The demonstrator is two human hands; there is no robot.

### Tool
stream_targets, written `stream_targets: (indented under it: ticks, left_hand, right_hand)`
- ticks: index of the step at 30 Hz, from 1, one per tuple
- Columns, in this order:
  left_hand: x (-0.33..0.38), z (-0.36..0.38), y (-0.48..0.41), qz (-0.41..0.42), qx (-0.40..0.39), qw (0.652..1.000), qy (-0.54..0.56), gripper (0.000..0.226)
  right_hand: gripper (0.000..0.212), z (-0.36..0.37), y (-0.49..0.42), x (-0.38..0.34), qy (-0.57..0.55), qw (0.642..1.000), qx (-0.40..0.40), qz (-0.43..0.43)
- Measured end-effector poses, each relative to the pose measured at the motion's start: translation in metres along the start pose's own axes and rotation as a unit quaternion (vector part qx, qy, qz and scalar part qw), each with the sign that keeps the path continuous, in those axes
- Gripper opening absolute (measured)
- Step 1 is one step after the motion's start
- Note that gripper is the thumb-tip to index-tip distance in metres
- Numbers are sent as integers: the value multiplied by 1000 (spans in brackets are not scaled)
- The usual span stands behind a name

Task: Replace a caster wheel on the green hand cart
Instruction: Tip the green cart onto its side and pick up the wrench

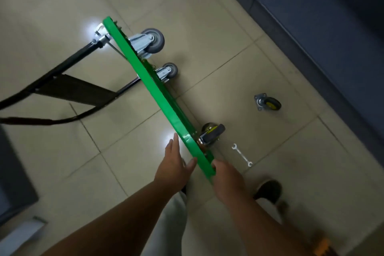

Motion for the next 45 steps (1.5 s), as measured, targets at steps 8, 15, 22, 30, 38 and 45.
stream_targets:
  ticks: [8,15,22,30,38,45]
  left_hand:
    - [9,71,-1,-58,105,967,226,113]
    - [29,126,4,-116,234,919,296,64]
    - [2,164,-8,-22,311,892,327,65]
    - [-17,171,-17,49,324,887,325,81]
    - [-14,177,-28,106,416,868,248,58]
    - [1,194,-9,119,427,860,253,52]
  right_hand:
    - [19,1,-23,48,-48,983,-64,-164]
    - [34,6,-29,72,-65,960,-18,-271]
    - [29,29,-57,102,-142,883,0,-447]
    - [41,60,-106,114,-222,733,34,-642]
    - [44,68,-119,119,-278,661,53,-695]
    - [39,61,-100,136,-251,694,15,-674]
Point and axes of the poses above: each hand's wrist, its own y-axis away from the middle knuckle, its own z-axis out of the palm, x = y × z, the point moved 2 cm from there along -y, towards the middle knuckle, and after that the axes turned 4 degrees about -y, right-handed, at the moved point
